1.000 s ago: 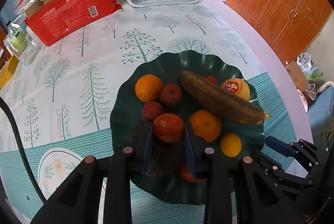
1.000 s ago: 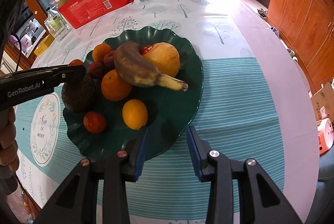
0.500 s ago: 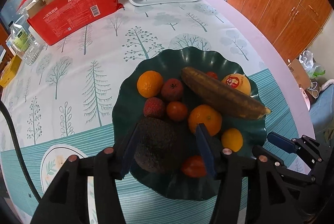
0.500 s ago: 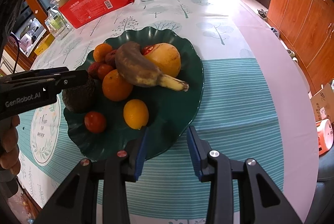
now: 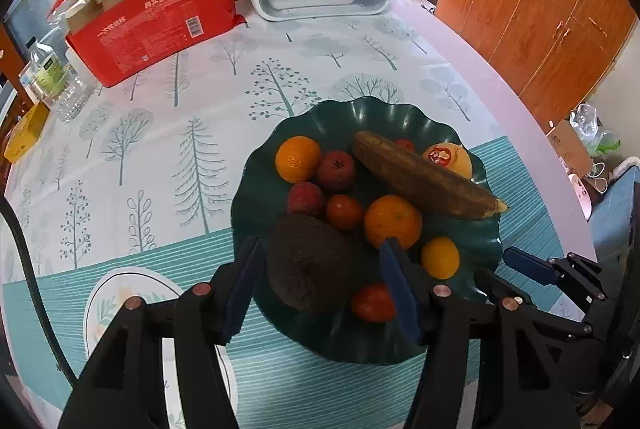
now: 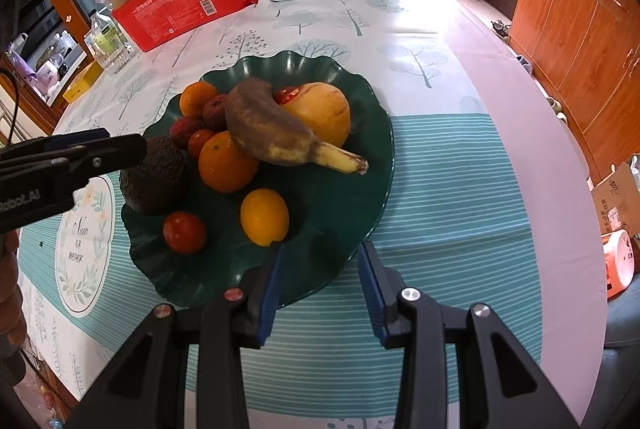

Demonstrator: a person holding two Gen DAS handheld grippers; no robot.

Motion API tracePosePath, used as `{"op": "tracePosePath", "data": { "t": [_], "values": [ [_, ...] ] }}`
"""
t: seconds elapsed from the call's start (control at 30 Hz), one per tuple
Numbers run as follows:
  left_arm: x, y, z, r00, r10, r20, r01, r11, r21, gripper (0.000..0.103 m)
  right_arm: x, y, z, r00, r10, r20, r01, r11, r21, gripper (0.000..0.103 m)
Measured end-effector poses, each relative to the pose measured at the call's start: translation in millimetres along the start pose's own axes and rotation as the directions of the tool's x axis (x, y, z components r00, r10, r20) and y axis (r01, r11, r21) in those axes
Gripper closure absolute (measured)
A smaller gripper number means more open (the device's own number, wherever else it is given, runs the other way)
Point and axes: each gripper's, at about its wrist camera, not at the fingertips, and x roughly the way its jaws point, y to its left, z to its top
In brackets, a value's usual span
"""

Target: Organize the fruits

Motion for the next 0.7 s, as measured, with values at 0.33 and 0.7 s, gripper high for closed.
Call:
{"op": "tracePosePath", "data": {
  "t": [0.33, 0.7],
  "values": [
    [-16, 11, -13, 1.0, -0.003, 0.014, 0.004, 1.0, -0.018, 0.036, -4, 14, -3, 1.0, -0.014, 0.004, 0.014, 1.0, -0.015, 0.065],
    [-44, 39, -47, 1.0, 0.024, 0.018, -0.023, 0.997, -0.071, 0.023, -20, 48, -12, 1.0, 0.003, 0.015, -0.002, 0.999, -0.042, 0.065]
  ]
}}
